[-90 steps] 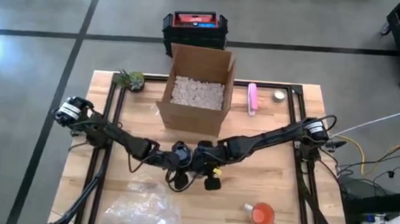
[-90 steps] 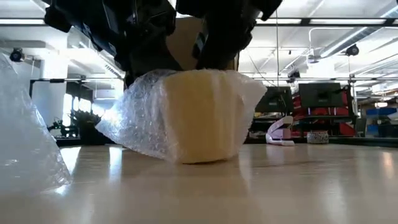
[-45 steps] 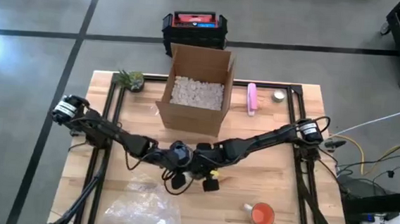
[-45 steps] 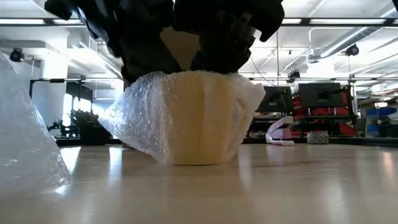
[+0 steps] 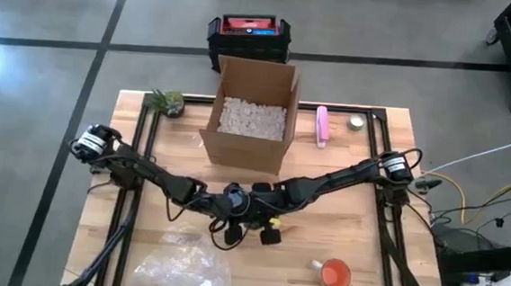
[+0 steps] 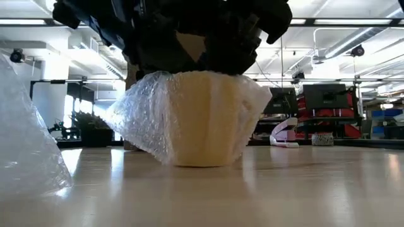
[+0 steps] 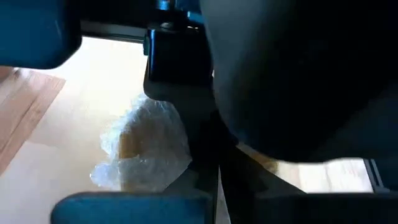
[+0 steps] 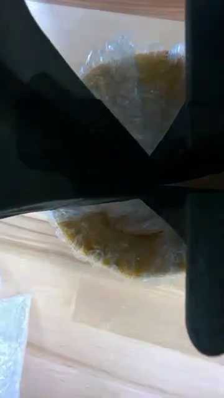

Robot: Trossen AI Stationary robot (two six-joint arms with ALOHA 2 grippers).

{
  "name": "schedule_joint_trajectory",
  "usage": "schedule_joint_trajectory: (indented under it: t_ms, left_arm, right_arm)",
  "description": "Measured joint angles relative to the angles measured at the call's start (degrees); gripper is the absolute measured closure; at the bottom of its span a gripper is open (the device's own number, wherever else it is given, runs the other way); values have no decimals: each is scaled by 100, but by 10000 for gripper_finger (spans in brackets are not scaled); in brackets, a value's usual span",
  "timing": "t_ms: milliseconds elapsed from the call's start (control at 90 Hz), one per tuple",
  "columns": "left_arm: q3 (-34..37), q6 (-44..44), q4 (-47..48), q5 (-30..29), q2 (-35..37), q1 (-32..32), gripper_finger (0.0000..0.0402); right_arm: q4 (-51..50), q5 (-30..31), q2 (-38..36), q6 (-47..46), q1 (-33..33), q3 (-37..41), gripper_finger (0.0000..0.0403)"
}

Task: Wrap mug
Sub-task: Wrap the yellow mug with transparent bubble wrap

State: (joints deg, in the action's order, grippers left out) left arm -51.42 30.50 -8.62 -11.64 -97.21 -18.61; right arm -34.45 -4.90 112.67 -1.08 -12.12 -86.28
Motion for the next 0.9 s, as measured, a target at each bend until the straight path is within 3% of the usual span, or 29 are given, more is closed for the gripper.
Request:
schedule_joint_trajectory:
  t_ms: [189,900]
  left_arm:
    - [-6,-3,-8,-34,-4,4,402]
    - [7,-191,-190,-40,-10,13,402]
  right_arm:
    - [-566,41,-102,96,17,-205,401]
    - [-660,52,-187,253,50,-292,401]
